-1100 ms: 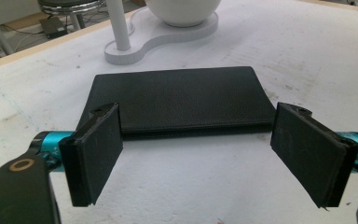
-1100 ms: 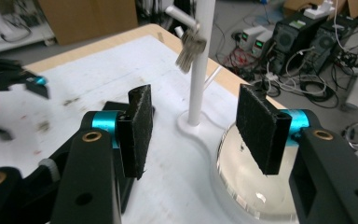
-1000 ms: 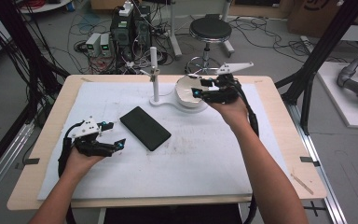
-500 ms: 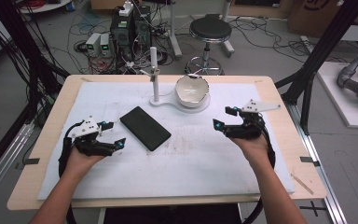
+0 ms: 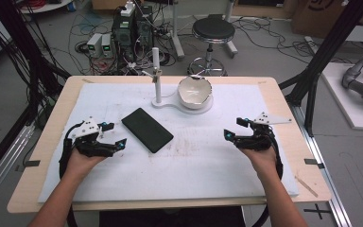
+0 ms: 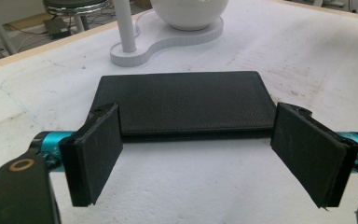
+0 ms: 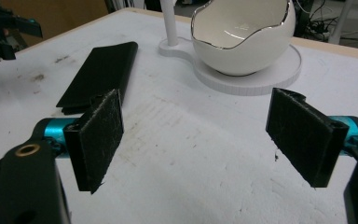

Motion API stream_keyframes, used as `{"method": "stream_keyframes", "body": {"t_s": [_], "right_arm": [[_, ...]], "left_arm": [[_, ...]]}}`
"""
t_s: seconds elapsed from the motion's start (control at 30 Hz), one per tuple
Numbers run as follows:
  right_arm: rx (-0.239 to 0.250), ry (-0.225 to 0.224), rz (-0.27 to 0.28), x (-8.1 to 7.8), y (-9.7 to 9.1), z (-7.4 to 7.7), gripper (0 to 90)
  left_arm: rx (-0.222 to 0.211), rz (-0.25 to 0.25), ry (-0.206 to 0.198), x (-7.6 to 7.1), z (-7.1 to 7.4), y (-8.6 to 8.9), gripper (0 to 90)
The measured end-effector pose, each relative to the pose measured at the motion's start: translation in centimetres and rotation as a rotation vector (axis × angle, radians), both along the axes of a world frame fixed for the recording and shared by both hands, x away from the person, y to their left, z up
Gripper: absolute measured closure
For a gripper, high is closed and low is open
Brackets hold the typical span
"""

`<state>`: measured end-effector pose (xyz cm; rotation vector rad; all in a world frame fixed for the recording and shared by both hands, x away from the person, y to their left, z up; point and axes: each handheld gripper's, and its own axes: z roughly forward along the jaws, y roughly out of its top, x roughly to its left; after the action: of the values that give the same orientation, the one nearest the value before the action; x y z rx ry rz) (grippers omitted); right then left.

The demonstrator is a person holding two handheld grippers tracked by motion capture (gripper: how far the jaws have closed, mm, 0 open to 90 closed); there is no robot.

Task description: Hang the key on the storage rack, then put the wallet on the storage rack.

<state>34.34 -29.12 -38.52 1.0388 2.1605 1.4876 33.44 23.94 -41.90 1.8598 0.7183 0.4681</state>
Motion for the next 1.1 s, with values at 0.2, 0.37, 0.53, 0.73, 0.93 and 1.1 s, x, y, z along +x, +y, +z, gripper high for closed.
{"method": "stream_keyframes", "body": {"t_s": [0.2, 0.37, 0.53, 0.73, 0.93, 1.1], "right_arm": [[0.01, 0.007, -0.018, 0.1, -0.5, 0.0, 19.4], [0.014, 0.015, -0.024, 0.3, -0.6, -0.1, 19.3], [0.013, 0.013, -0.019, 0.4, -0.5, -0.1, 19.3], [0.01, 0.03, -0.012, 0.5, -0.3, -0.2, 19.4], [0.002, 0.05, 0.022, 1.3, 0.5, -0.2, 19.4], [-0.038, 0.075, 0.076, 2.9, 2.9, -0.2, 19.4]], "left_arm": [[0.027, -0.009, -0.008, -0.3, 0.0, -0.1, 16.7], [0.015, 0.001, -0.011, -0.3, 0.1, 0.2, 16.7], [0.012, 0.004, -0.009, -0.2, 0.1, 0.4, 16.7], [0.017, 0.019, -0.011, -0.4, 0.1, 0.6, 16.7], [0.014, 0.032, -0.014, -0.6, 0.2, 0.8, 16.7], [0.006, 0.036, -0.011, -0.8, 0.2, 1.3, 16.7]]}}
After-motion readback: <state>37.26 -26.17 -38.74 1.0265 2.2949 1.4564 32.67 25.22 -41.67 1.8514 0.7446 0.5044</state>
